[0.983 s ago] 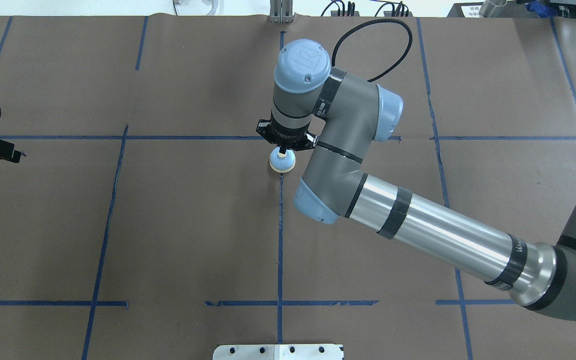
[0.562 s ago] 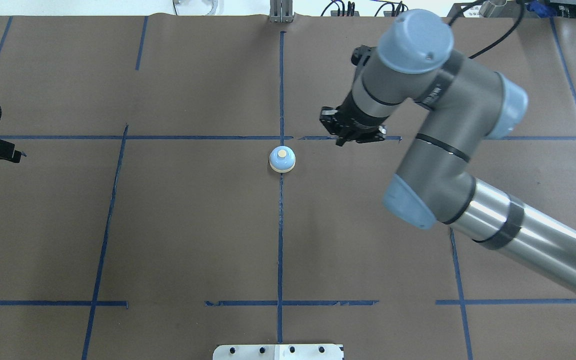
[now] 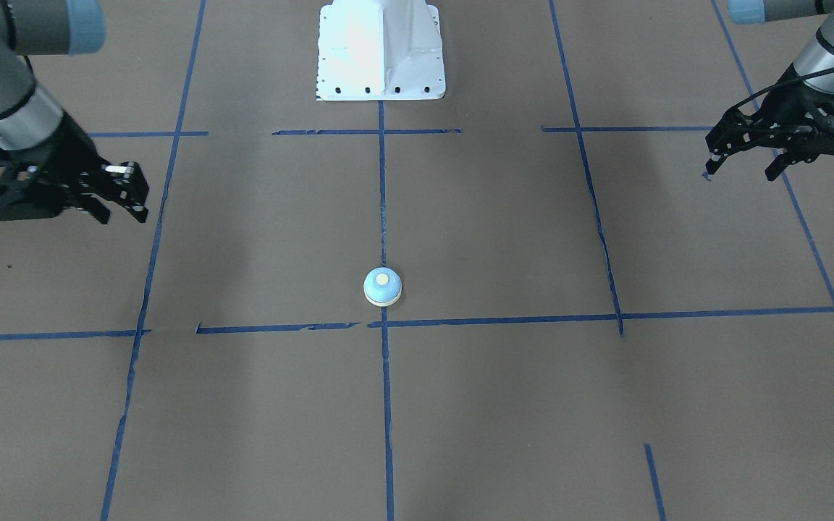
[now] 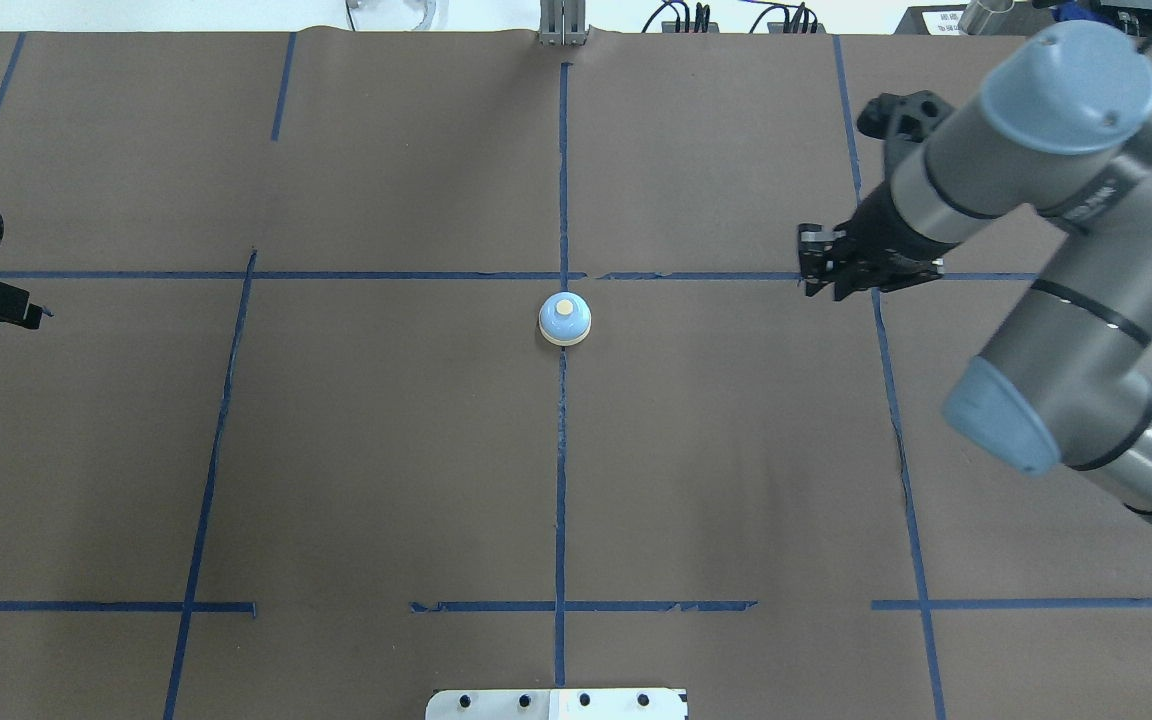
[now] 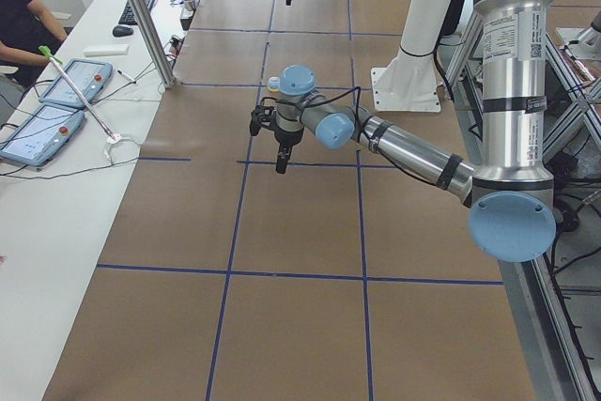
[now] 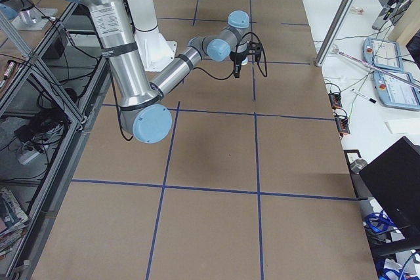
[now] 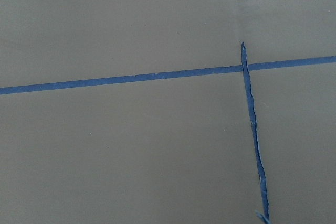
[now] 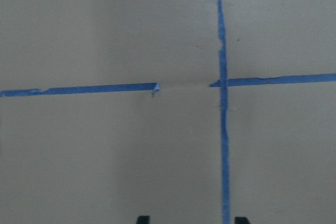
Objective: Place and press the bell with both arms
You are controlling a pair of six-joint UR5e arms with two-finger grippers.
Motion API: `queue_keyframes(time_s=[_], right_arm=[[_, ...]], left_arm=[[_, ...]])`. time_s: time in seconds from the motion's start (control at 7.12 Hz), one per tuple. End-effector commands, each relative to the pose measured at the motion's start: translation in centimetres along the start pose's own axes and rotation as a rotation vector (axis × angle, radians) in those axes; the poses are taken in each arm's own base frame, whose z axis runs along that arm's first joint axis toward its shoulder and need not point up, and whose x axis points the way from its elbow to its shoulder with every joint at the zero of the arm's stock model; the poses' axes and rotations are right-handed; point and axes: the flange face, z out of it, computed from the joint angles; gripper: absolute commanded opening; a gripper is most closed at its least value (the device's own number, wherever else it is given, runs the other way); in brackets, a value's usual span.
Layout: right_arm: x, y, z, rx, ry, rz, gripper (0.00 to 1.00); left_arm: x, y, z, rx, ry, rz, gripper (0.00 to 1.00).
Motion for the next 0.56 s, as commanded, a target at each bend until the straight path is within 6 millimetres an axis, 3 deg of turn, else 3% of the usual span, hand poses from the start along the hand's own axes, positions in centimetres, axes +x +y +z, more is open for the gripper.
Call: queue_keyframes(time_s=[0.0, 0.14, 0.42], right_arm=[[15.5, 0.5, -4.8, 0.006, 0.025, -0.111, 1.00], [21.6, 0.8, -6.2, 0.009, 0.041, -0.152, 1.00], [31.7, 1.6, -7.7, -0.016, 0.071, -0.219, 1.00]], left_arm=[[-5.5, 1.4, -1.0, -0.007, -0.050, 0.157, 1.00], [-9.4, 2.6, -2.0, -0.019, -0.044, 0.174, 1.00], [-21.3, 3.8, -5.2, -0.041, -0.053, 0.209, 1.00]])
